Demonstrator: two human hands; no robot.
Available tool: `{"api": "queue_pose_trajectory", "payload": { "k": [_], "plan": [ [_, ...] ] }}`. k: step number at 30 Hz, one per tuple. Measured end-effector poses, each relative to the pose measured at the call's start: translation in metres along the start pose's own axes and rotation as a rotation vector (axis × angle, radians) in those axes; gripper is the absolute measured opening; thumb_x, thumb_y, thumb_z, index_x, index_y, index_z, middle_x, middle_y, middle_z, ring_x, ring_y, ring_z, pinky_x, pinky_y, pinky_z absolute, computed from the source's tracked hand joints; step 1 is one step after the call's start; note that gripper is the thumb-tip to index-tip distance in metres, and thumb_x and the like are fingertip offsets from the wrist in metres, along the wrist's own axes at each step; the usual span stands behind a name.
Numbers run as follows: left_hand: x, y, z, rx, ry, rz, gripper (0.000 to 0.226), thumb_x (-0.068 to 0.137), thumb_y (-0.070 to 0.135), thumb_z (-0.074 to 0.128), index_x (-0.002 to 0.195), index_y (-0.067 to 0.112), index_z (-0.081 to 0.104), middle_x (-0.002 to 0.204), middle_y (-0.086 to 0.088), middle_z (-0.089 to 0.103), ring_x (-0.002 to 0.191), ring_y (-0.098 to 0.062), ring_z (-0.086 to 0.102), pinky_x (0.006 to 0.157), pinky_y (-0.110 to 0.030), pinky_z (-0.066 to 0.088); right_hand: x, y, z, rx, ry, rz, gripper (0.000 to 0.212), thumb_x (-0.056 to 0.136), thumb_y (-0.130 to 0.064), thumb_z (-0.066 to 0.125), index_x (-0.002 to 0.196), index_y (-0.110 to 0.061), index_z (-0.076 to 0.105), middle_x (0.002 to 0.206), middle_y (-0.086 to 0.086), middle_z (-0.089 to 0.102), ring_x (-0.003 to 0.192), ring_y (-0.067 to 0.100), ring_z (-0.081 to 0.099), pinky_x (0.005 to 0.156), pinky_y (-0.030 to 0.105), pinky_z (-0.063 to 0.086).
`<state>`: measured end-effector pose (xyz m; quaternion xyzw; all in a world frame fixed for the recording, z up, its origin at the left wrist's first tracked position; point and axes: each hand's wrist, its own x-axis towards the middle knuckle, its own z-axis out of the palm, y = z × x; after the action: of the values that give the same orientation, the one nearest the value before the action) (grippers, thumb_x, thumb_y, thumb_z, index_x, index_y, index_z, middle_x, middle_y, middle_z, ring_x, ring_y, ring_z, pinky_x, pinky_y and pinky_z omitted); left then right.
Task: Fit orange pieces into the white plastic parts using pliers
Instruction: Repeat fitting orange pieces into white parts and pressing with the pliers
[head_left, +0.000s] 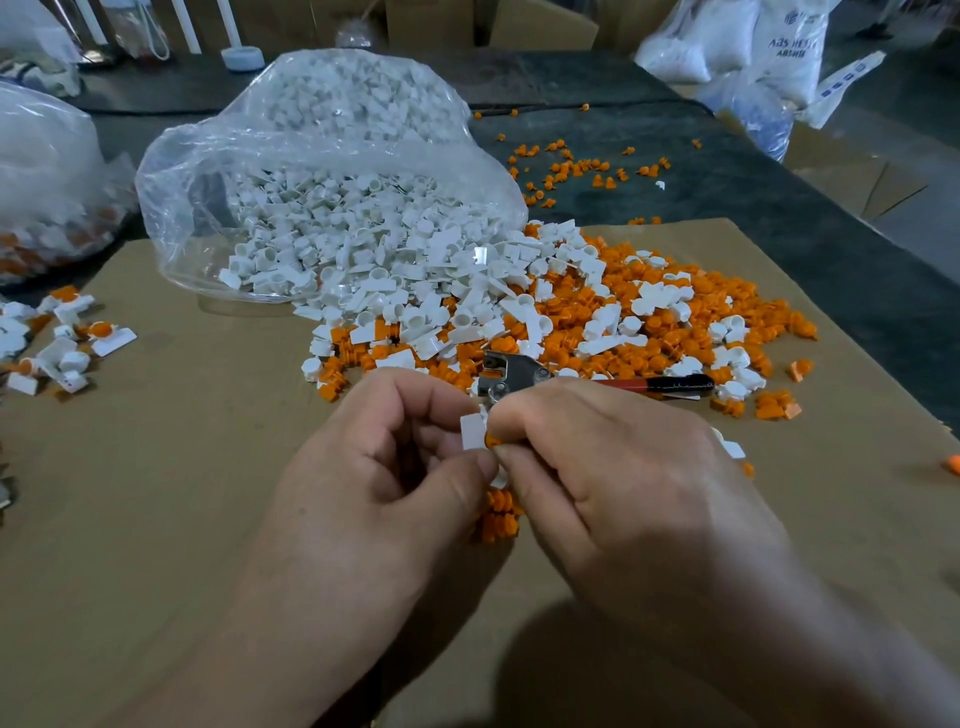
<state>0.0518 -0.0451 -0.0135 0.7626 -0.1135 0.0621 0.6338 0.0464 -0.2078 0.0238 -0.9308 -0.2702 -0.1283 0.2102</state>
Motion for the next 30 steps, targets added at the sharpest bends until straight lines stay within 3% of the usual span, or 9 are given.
{"api": "queue_pose_trajectory", "payload": {
  "k": [4, 8, 10, 13, 15, 19, 25, 27, 30],
  "plan": [
    [0.001, 0.0, 0.0, -0.016, 0.013, 0.0, 0.029, 0.064, 0.048, 0.071, 0.093, 0.043, 0.07, 0.07, 0.012, 0.066, 0.057, -0.003, 0.061, 0.049, -0.017, 0.049, -0.003, -0.001, -0.001, 0.052, 0.051, 0.039, 0.008, 0.085, -0.018, 0.057, 0.09, -0.02, 0.063, 0.076, -0.008, 0.058, 0.065, 0.01, 0.055, 0.053, 0.03, 0.048],
    [0.005, -0.005, -0.001, -0.061, 0.092, -0.021, 0.028, 0.064, 0.044, 0.074, 0.09, 0.036, 0.071, 0.064, 0.005, 0.063, 0.056, -0.014, 0.061, 0.052, -0.03, 0.047, -0.007, 0.002, -0.003, 0.115, 0.165, 0.12, 0.006, 0.091, -0.027, 0.054, 0.09, -0.033, 0.057, 0.081, -0.015, 0.052, 0.074, 0.006, 0.053, 0.059, 0.022, 0.045],
    [0.006, -0.005, -0.002, -0.171, 0.103, -0.053, 0.025, 0.06, 0.036, 0.076, 0.084, 0.029, 0.071, 0.06, -0.001, 0.061, 0.052, -0.018, 0.059, 0.049, -0.029, 0.046, -0.007, 0.004, -0.004, 0.505, 0.211, 0.276, 0.005, 0.087, -0.027, 0.059, 0.086, -0.03, 0.063, 0.079, -0.008, 0.061, 0.072, 0.01, 0.062, 0.062, 0.019, 0.048],
    [0.007, 0.0, -0.002, -0.473, 0.02, -0.108, 0.014, 0.057, 0.021, 0.073, 0.07, 0.019, 0.069, 0.054, -0.008, 0.059, 0.046, -0.018, 0.057, 0.042, -0.022, 0.045, 0.0, 0.005, -0.007, 1.512, -0.019, 0.578, 0.012, 0.083, -0.018, 0.057, 0.079, -0.014, 0.068, 0.067, 0.01, 0.062, 0.054, 0.021, 0.061, 0.048, 0.031, 0.051],
    [0.005, 0.004, -0.002, -0.566, -0.075, -0.089, 0.011, 0.059, 0.016, 0.071, 0.069, 0.017, 0.068, 0.06, -0.011, 0.064, 0.05, -0.021, 0.06, 0.045, -0.025, 0.048, 0.004, 0.005, -0.006, 1.765, -0.16, 0.628, 0.015, 0.086, -0.014, 0.053, 0.081, -0.004, 0.062, 0.064, 0.013, 0.058, 0.049, 0.019, 0.058, 0.045, 0.028, 0.05],
    [0.004, 0.009, -0.002, -0.649, -0.134, -0.066, 0.008, 0.065, 0.011, 0.065, 0.067, 0.018, 0.069, 0.07, -0.01, 0.072, 0.054, -0.018, 0.066, 0.045, -0.023, 0.051, 0.004, 0.007, -0.008, 1.904, -0.307, 0.557, 0.02, 0.092, -0.013, 0.046, 0.08, -0.003, 0.057, 0.063, 0.009, 0.058, 0.049, 0.015, 0.056, 0.047, 0.025, 0.05],
    [0.003, 0.009, -0.002, -0.594, -0.089, -0.065, 0.007, 0.062, 0.018, 0.074, 0.067, 0.02, 0.072, 0.069, -0.006, 0.071, 0.05, -0.012, 0.062, 0.044, -0.022, 0.049, 0.003, 0.009, -0.008, 1.935, -0.345, 0.518, 0.024, 0.095, -0.011, 0.043, 0.08, -0.004, 0.06, 0.065, 0.008, 0.059, 0.05, 0.014, 0.059, 0.047, 0.024, 0.051],
    [0.006, 0.007, -0.004, -0.505, -0.115, -0.05, 0.025, 0.056, 0.035, 0.088, 0.072, 0.023, 0.073, 0.07, -0.004, 0.072, 0.054, -0.011, 0.065, 0.047, -0.022, 0.051, 0.003, 0.009, -0.007, 1.943, -0.339, 0.518, 0.022, 0.095, -0.01, 0.043, 0.082, -0.003, 0.06, 0.066, 0.008, 0.059, 0.051, 0.014, 0.059, 0.047, 0.024, 0.051],
    [0.01, 0.004, -0.007, -0.339, -0.116, -0.045, 0.04, 0.059, 0.06, 0.085, 0.077, 0.026, 0.074, 0.07, -0.002, 0.071, 0.058, -0.012, 0.067, 0.051, -0.025, 0.053, 0.003, 0.011, -0.006, 1.961, -0.34, 0.512, 0.02, 0.094, -0.01, 0.044, 0.083, -0.003, 0.06, 0.067, 0.009, 0.06, 0.052, 0.015, 0.06, 0.048, 0.025, 0.052]
  ]
}}
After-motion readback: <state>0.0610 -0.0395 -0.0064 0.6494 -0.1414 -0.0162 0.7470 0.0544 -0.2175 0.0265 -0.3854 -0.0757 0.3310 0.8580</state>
